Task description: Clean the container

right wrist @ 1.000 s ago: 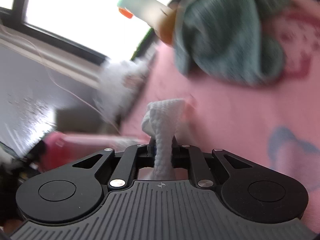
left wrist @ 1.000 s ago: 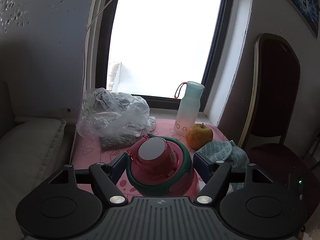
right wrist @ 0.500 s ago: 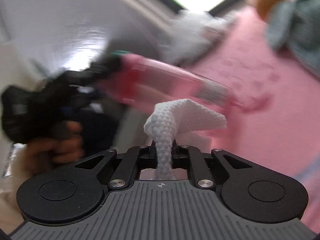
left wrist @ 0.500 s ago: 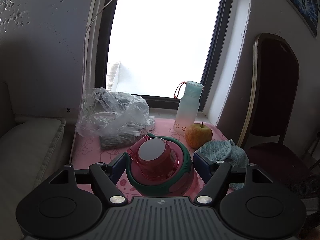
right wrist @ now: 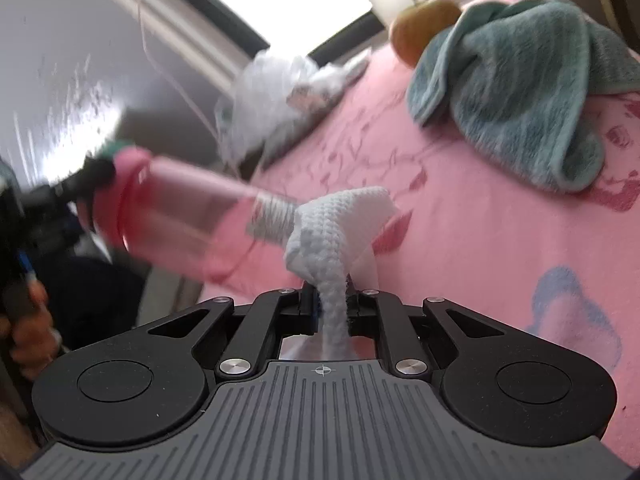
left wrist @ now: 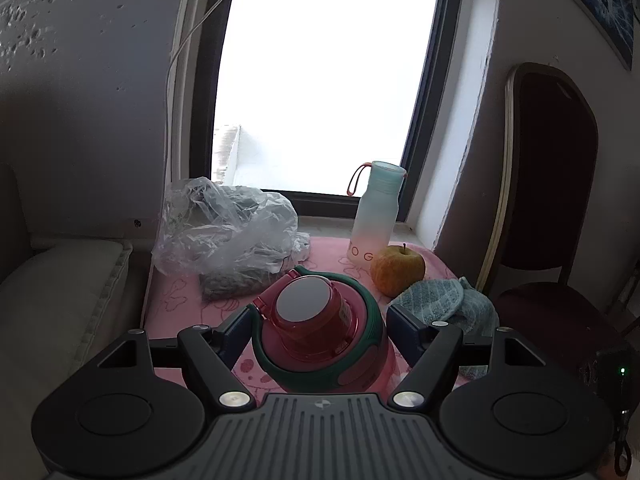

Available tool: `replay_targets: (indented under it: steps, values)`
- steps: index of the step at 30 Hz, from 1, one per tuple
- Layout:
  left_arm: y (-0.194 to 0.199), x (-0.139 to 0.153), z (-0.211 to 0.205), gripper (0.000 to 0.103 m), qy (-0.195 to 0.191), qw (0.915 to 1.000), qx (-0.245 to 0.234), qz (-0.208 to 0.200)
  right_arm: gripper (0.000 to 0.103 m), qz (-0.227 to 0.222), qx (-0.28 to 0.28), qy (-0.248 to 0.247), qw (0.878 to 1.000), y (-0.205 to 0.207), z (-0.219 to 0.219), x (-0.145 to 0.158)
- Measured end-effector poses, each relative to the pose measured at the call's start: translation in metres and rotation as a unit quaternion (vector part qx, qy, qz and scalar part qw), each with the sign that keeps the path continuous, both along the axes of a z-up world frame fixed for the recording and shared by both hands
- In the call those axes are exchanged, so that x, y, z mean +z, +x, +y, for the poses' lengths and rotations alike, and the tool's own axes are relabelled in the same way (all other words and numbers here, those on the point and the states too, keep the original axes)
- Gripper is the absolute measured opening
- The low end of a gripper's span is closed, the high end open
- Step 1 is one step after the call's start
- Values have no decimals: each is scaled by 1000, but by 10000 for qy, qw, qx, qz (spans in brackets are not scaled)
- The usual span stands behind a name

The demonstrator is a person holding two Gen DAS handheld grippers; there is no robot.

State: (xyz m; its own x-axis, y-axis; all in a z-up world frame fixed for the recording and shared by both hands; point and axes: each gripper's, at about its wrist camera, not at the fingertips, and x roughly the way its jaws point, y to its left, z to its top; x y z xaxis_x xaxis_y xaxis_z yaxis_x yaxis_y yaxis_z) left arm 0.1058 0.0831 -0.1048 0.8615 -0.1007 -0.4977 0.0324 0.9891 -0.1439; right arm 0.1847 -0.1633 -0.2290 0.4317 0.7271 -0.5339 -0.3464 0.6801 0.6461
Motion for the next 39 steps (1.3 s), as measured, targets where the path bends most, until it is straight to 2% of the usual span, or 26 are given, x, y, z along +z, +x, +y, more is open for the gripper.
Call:
replay_targets:
  steps: [4, 5, 7, 8, 9, 12, 15, 18, 20, 21, 22, 24, 26, 28, 30, 39]
  values:
    - [-1, 1, -4, 72, 98, 9999, -57, -18, 14, -88, 500, -82, 9987, -11, 19, 4]
    - [-1, 1, -5, 72, 125, 9999, -74, -21, 14, -115, 709, 99, 9974, -15, 21, 8]
    - [1, 2, -10, 72, 235, 9996, -139, -30, 14, -85, 1071, 899, 9901, -17, 21, 13]
    - [3, 3, -13, 72, 312, 9993, -187, -35, 14, -117, 1085, 1201, 9867, -19, 15, 15]
    - [5, 3, -16, 72, 389, 9990, -234, -40, 14, -183, 906, 1186, 9886, -20, 8, 18]
    - [13, 6, -35, 72, 792, 9958, -454, -96, 14, -428, 29, 473, 9980, -20, -13, 26]
    - [19, 7, -60, 72, 1275, 9891, -719, -175, 15, -740, -810, -563, 9924, -15, -25, 26]
    - [24, 6, -82, 71, 1717, 9803, -945, -232, 18, -795, -996, -893, 9878, -4, -23, 15]
    - [24, 5, -93, 72, 1926, 9758, -1012, -231, 26, -576, -1005, -1237, 9855, 5, -15, 4]
    - [23, 6, -93, 73, 1938, 9759, -983, -206, 36, -429, -1008, -1422, 9838, 8, -12, -1]
    - [22, 6, -91, 76, 1917, 9769, -933, -172, 41, -403, -1026, -1477, 9829, 7, -11, -2]
    - [19, 8, -88, 78, 1875, 9787, -832, -106, 55, -388, -1059, -1447, 9830, 4, -13, 2]
    - [17, 9, -85, 81, 1832, 9803, -731, -39, 61, -456, -1092, -1409, 9829, -3, -16, 9]
    - [14, 10, -82, 90, 1790, 9818, -630, 28, 77, -560, -1198, -1368, 9817, -9, -18, 18]
    - [11, 12, -79, 94, 1747, 9832, -529, 95, 86, -620, -1296, -1288, 9812, -17, -21, 27]
    - [-19, 13, -66, 98, 1328, 9901, -256, 385, 93, -550, -1489, -1154, 9805, -48, -23, 51]
